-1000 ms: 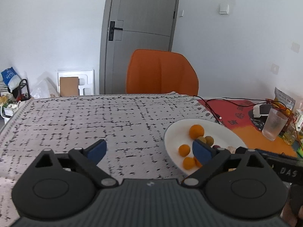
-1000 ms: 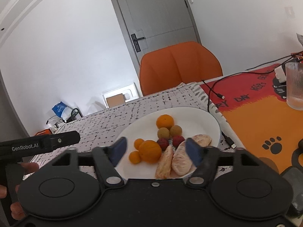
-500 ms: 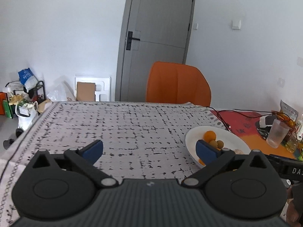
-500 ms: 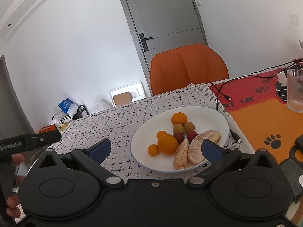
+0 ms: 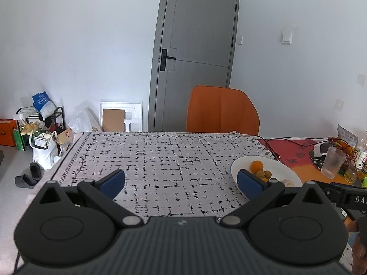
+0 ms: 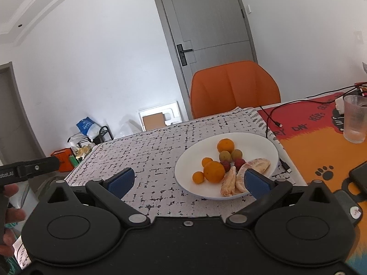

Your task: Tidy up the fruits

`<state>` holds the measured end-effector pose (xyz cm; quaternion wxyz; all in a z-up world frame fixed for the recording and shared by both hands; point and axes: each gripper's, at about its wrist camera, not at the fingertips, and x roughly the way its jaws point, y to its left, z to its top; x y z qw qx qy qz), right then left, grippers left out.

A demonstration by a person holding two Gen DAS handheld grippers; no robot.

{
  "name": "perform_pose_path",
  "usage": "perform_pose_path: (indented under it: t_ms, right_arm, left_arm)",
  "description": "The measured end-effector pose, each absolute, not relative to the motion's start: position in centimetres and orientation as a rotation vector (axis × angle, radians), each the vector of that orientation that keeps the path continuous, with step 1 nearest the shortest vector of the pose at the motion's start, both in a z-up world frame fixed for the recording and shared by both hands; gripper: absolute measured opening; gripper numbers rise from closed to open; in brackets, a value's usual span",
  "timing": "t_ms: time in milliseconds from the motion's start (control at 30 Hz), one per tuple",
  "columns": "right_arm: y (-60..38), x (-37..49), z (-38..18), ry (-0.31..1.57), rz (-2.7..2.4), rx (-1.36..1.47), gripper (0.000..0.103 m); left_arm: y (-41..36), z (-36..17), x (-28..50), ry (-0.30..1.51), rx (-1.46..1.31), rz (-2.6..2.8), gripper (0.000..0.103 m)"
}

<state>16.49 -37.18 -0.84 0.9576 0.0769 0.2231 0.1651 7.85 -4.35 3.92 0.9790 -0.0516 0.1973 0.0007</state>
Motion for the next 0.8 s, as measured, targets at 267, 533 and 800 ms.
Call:
perform_pose_path:
  t_ms: [267, 533, 800]
  right_arm:
    - [-37.0, 14.3, 0.2, 0.427, 0.366, 0.134, 0.103]
    - [-36.2, 13.1, -0.1, 0.44, 0.38, 0.109, 0.103]
    - [-35.2, 12.0, -1.0, 0.456, 0.346, 0.069, 0.103]
  left_arm:
    - [-3.6, 3.8, 5.8, 0.397, -0.108, 0.038, 0.103]
    - [-2.6, 3.1, 4.3, 0.419, -0.121, 0.073, 0.103]
    - [-2.4, 2.4, 3.6, 0.439, -0.098, 0.084, 0.103]
